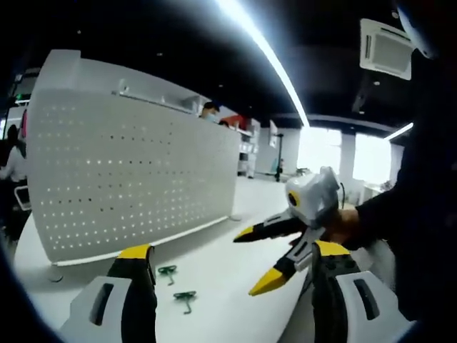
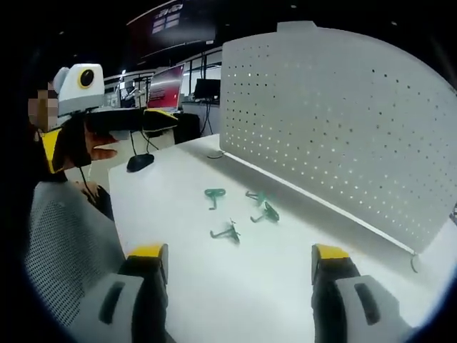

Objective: Insert the hook assembly into the mounting plate slot until the hook locks in place.

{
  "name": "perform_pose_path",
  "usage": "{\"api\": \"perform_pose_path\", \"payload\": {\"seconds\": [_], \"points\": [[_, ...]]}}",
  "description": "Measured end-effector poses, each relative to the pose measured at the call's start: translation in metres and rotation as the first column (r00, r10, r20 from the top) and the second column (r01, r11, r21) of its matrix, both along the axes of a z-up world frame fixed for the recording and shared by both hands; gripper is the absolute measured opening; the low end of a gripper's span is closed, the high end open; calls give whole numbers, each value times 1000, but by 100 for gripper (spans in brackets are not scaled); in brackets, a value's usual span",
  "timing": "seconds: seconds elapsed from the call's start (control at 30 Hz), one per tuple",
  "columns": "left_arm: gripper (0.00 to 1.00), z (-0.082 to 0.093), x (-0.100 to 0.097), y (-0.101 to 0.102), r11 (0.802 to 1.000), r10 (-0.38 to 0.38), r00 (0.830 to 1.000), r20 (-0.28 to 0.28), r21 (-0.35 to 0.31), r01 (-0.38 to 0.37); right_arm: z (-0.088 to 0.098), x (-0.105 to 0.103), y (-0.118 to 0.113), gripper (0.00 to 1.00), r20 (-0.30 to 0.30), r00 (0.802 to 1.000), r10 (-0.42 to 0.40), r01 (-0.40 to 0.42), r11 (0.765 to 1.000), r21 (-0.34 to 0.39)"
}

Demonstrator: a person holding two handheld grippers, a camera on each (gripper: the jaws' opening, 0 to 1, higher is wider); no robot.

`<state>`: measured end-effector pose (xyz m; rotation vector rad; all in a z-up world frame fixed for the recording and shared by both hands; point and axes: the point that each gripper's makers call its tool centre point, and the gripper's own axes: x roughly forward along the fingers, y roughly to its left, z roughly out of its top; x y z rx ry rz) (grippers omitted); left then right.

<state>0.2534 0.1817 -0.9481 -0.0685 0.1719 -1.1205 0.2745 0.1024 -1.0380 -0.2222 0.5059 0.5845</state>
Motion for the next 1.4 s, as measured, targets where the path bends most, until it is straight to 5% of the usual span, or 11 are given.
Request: {"api": "perform_pose_path", "payload": {"seconds": [0.67,1.4], "points": [[90,-23,11,6,991,73,997,-17,110,-71,22,3,1,79,55,998,10,-14,997,79],[89,-22,18,10,979,143,990,11,142,-144,21,0,-4,78,51,998,33,-38,995,93]]}}
